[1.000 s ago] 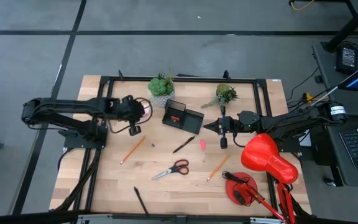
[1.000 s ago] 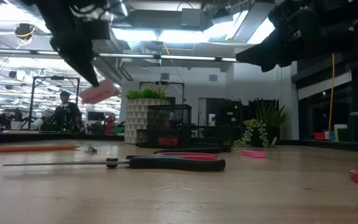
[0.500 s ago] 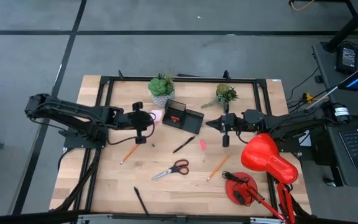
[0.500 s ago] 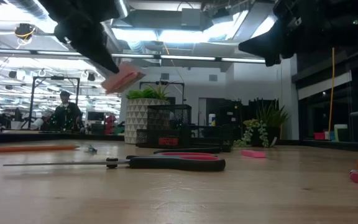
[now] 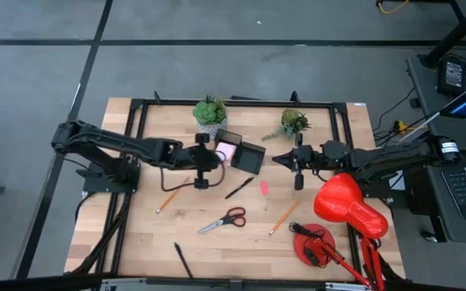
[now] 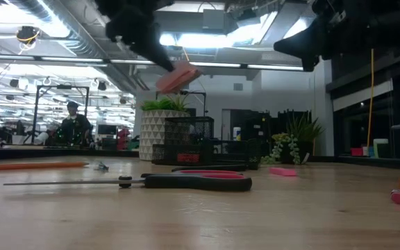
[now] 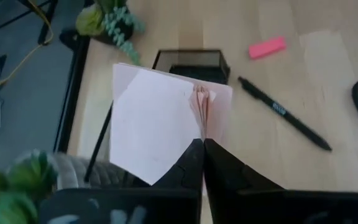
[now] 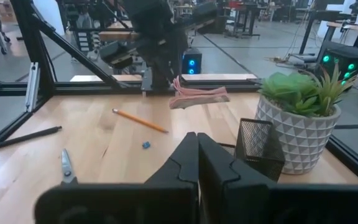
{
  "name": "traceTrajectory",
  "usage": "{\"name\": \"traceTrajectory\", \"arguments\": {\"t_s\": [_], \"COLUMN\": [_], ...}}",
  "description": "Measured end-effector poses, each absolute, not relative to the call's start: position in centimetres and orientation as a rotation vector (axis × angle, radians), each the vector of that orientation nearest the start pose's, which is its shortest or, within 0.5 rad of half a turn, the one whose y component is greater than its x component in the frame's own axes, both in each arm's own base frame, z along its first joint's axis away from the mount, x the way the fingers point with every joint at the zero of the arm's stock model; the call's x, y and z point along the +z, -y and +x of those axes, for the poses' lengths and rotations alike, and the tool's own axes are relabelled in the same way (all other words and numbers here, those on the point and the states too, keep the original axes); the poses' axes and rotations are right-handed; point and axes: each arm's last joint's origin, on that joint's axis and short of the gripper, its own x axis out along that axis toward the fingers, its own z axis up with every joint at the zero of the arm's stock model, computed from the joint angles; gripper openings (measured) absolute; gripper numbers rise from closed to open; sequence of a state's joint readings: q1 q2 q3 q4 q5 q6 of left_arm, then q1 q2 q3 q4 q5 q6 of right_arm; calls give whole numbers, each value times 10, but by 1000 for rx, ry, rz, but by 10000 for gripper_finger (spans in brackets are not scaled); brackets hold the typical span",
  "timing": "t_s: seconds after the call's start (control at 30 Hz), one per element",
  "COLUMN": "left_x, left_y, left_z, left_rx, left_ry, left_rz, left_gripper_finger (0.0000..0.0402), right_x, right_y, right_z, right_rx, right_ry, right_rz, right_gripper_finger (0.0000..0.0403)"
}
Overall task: Pick and place office supplies into organizer
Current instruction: Put the pink sticky notes into the black desk organizer
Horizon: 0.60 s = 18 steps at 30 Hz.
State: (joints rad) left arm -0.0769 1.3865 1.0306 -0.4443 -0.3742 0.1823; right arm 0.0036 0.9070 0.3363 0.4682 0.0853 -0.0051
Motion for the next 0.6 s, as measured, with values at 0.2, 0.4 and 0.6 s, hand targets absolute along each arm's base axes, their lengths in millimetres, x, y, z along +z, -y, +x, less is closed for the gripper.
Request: {"name": "traceTrajectory", "arguments": {"t_s": [0.2,0.4,0.6], "left_x": [270,271,264], "left_y": [10,7,-5], "left_z": [315,339,365], "left_rx": [203,156,155], "left_ry": [-819,-823,-845], "left_rz": [371,425,411], "left_gripper_finger": [2,2,2], "right_x": [219,217,217], "right_y": [2,2,2], "right_z": [192,192,192], "right_rx": [-81,-81,-82], "right_ry": [-113,-127,-128], "right_rz": [-13,-14,-10], "right_gripper_finger": [2,2,2]}}
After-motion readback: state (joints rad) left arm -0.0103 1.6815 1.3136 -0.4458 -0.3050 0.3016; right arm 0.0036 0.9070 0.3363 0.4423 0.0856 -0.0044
